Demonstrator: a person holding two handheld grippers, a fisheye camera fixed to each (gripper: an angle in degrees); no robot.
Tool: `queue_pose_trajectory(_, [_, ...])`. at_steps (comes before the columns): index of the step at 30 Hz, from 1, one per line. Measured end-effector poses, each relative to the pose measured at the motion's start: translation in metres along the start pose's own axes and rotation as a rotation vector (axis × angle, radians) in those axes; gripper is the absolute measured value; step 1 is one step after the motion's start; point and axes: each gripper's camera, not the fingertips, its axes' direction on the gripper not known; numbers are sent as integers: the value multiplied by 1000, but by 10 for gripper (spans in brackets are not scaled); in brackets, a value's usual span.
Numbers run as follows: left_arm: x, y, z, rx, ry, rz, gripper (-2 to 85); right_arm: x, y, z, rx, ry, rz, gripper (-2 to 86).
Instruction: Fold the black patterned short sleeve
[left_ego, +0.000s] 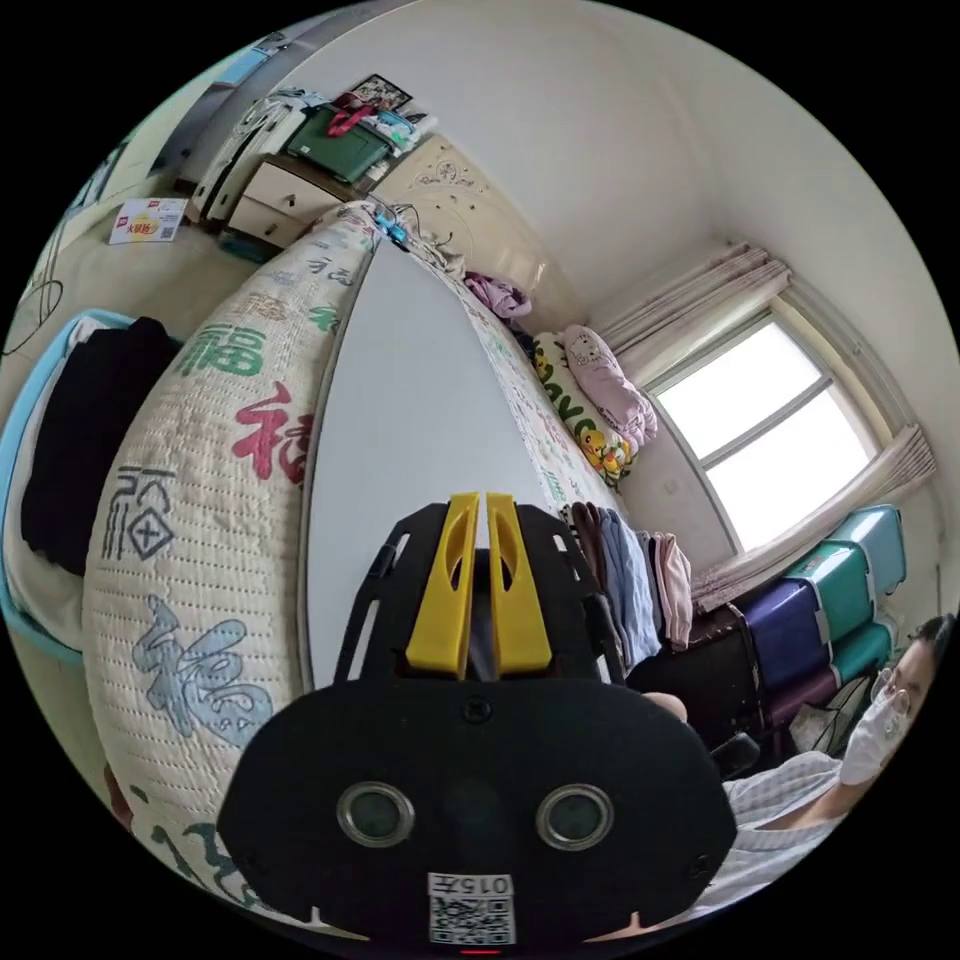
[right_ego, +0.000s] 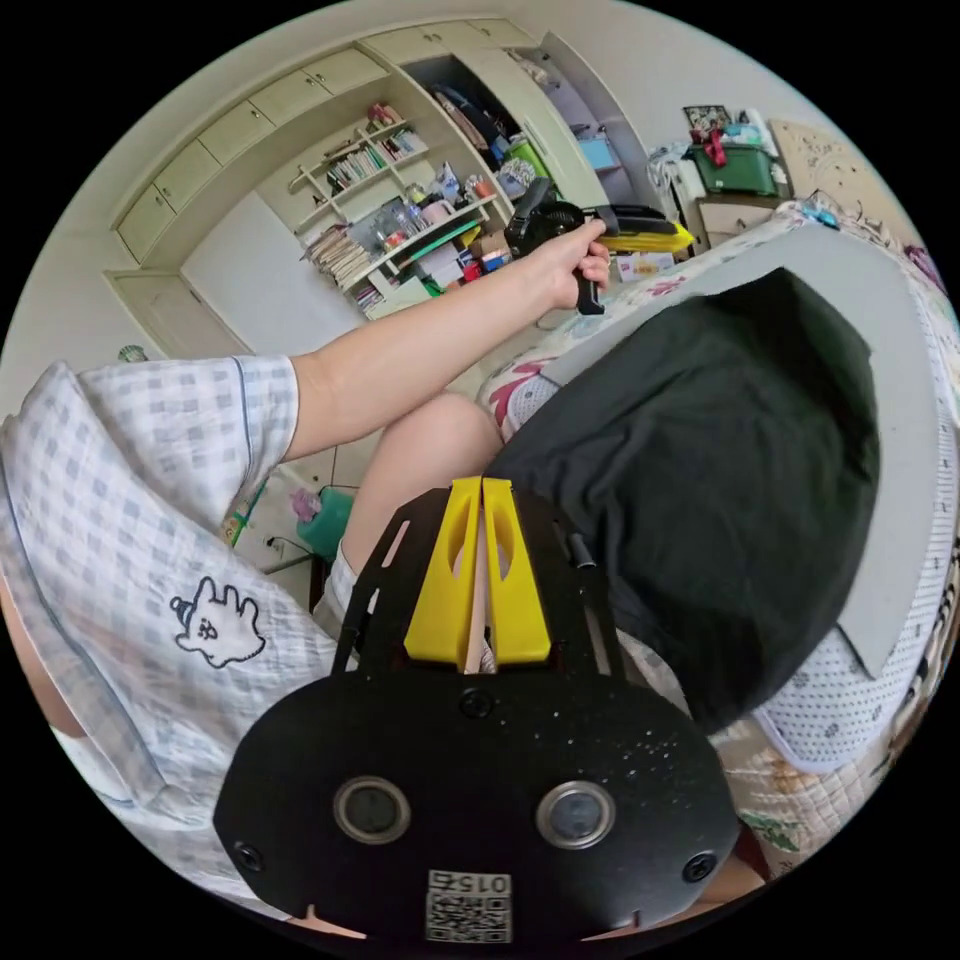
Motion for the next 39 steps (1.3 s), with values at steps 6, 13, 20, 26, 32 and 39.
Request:
queue_pose_trajectory(6, [25, -18, -11, -176, 6, 75, 80, -7, -16, 52, -74, -29, 1, -4])
queue_pose_trajectory(13, [63, -28, 37, -382, -245, 169, 9, -5, -41, 102, -156, -5, 14, 1])
queue_pose_trajectory(20, [75, -35, 30, -365, -227, 102, -4, 4, -66, 138, -438, -31, -49, 61])
queue_pose_trajectory(26, [96, -35, 24, -365, -247, 132, -3, -25, -111, 47, -405, -243, -341, 41])
queue_pose_trajectory(32, [114, -30, 2, -284, -183, 87, 6, 52, -186, -72, -92, 62, -359, 76])
queue_pose_trajectory(39, [147, -21, -2, -305, -163, 111, 8, 150, -260, -105, -69, 87, -321, 114])
